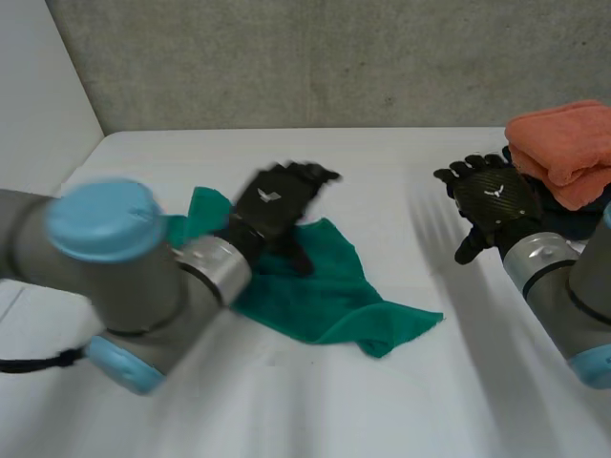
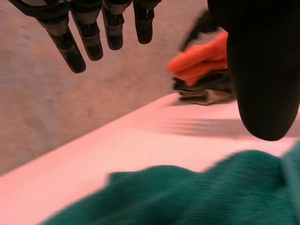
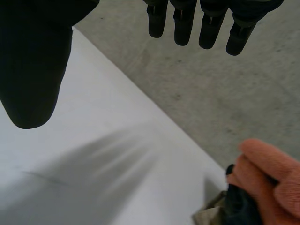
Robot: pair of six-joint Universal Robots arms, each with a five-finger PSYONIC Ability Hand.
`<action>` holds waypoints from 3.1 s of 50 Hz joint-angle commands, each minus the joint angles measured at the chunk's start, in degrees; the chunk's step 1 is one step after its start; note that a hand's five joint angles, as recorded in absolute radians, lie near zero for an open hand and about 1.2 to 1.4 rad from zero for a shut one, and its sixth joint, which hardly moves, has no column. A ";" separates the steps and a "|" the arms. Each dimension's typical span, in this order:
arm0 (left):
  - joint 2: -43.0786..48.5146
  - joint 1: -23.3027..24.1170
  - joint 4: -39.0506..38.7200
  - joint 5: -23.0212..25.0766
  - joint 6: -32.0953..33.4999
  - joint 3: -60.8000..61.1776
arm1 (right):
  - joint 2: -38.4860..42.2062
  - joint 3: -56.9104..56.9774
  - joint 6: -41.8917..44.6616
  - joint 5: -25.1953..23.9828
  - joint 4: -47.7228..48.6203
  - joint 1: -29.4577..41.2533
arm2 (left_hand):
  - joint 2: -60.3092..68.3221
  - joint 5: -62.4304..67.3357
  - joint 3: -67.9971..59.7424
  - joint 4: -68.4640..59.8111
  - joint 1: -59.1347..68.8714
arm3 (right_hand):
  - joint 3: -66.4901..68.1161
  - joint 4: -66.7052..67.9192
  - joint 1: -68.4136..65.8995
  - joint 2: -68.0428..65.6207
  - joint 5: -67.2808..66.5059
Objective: Fold the laundry.
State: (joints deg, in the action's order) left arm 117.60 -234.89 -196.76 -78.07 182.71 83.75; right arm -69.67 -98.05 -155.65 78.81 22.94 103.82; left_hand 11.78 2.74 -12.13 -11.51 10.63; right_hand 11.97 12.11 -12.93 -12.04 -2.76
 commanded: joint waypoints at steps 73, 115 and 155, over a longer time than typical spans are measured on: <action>22.76 -29.66 4.02 32.19 32.71 -17.91 | -13.04 3.48 -7.22 -3.23 -20.22 14.49 | 30.16 29.20 -29.81 -30.43 31.32 | 68.03 67.89 -67.07 -67.96 -67.24; -7.07 -33.44 37.60 13.22 20.57 -9.37 | -1.02 27.73 23.02 9.08 -32.08 9.12 | 68.22 67.26 -67.87 -68.49 69.37 | 68.03 67.89 -67.07 -67.96 -67.24; 2.11 -24.56 -9.96 -0.95 9.59 3.78 | 17.02 21.86 3.59 5.22 4.49 7.72 | 68.22 67.26 -67.87 -68.49 69.37 | 68.03 67.89 -67.07 -67.96 -67.24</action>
State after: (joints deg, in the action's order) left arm 117.35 -259.55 -208.65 -78.94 190.02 79.38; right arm -54.63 -67.56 -156.05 86.52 35.34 112.35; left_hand 68.58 54.99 -68.15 -68.74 66.13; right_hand 68.22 68.73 -65.11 -67.79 -58.68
